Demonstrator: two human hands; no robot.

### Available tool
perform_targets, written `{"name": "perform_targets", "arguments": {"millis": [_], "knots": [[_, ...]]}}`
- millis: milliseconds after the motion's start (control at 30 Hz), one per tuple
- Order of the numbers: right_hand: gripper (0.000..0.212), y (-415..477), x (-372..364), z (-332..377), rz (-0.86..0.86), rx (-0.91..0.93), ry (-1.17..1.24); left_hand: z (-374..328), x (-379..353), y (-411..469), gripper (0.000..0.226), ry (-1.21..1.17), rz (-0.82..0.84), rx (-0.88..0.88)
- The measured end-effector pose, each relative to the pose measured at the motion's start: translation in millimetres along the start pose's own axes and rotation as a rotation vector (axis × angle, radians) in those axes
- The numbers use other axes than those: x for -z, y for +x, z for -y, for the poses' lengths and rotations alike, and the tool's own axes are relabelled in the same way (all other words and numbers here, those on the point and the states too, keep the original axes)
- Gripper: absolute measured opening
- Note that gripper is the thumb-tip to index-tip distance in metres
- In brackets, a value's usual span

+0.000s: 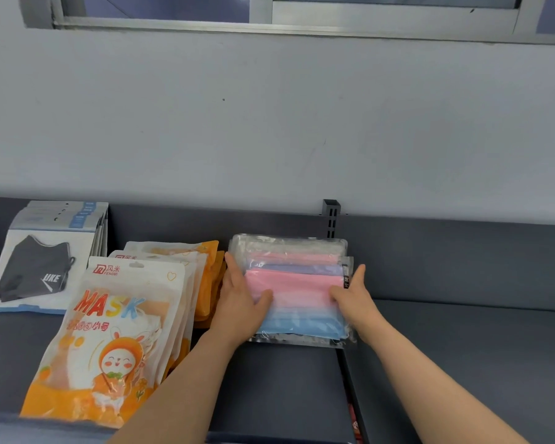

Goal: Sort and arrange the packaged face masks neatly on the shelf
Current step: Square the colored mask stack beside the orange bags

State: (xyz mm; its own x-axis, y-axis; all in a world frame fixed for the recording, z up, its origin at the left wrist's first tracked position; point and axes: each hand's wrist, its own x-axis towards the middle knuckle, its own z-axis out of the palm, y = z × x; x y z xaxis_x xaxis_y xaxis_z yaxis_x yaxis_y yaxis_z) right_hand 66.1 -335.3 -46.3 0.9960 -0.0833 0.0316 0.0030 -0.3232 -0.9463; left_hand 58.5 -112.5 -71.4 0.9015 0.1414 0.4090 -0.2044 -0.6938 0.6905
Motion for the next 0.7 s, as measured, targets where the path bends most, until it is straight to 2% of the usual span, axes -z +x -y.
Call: {"name": "perform_targets", "arguments": {"millis": [167, 333, 500, 700], "knots": [[0.094, -7.7, 3.7, 4.3, -0.135, -0.038, 0.03, 2.3, 2.8, -1.0, 0.108, 0.013, -0.007, 0.029], [0.09, -19.2, -12.8, 7.7, -0.06, -0.079, -0.082, 0.6, 2.7, -3.1, 0.101, -0.038, -0.007, 0.019], [0.094, -23.8, -4.6, 3.7, -0.118, -0.073, -0.034, -0.1, 7.6, -6.8, 0.1, 0.024, -0.025, 0.022], [0.097, -32.3, -9.2, 3.2, -0.103, -0.103, -0.072, -4.1, 8.8, -15.4, 0.092, 0.071, -0.002, -0.037]]}}
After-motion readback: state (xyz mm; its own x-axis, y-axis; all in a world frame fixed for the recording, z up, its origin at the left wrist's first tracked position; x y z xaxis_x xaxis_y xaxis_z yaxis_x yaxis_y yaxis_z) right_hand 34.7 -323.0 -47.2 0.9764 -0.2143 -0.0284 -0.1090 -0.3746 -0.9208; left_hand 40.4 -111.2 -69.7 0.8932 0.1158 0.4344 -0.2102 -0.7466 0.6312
